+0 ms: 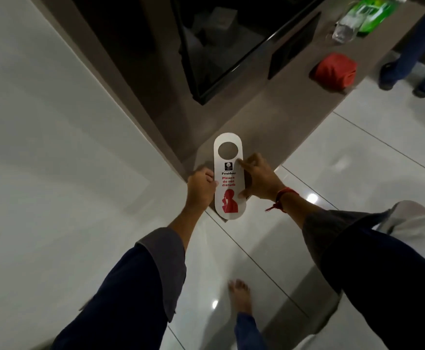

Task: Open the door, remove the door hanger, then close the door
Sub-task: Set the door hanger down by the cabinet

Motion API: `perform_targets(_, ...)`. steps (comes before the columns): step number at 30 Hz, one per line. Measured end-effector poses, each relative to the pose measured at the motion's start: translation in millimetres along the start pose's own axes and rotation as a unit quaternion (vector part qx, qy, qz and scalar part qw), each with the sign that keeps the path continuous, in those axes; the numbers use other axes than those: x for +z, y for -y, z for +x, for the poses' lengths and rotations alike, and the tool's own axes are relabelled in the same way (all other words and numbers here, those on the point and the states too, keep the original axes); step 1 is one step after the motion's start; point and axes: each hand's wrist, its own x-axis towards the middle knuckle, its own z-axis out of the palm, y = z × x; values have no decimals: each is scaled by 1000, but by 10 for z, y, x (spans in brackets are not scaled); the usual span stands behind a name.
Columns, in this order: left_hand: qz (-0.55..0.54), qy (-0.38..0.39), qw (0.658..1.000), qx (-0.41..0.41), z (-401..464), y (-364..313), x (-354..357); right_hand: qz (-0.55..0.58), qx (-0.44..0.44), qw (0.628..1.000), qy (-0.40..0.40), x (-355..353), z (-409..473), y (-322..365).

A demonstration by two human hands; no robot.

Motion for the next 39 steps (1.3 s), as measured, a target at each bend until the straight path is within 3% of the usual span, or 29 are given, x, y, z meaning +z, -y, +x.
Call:
perform_targets(3, 26, 23, 999, 21, 29, 34, -19, -89, -20, 995, -27, -26, 30, -63)
perform_targets(11, 103, 126, 986, 44, 72, 16, -100, -142, -43, 988, -29, -29, -62, -149)
perform_targets(17, 143, 104, 982, 69, -88, 3, -285, -126, -34, 991, -10, -159, -278, -15)
perform_targets(21, 182, 48, 979, 80, -378, -9, -636, -104, -55, 993, -27, -293, -495, 282)
perform_targets(25, 181, -6, 973, 140, -810, -53, -1152, -189, -88, 978, -23, -329, -694, 754)
perform_targets(28, 206, -80, 960, 170, -1313, 3, -1771, -214, -162, 963, -9, -250, -889, 1483)
perform_targets(34, 261, -247, 929, 85, -2608, 628, -3181, -241, -362, 900, 12, 181, -1384, 3429)
perform_targets(39, 270, -389, 880, -43, -4023, 1408, -4091, -252, -493, 833, 20, 828, -2029, 4919)
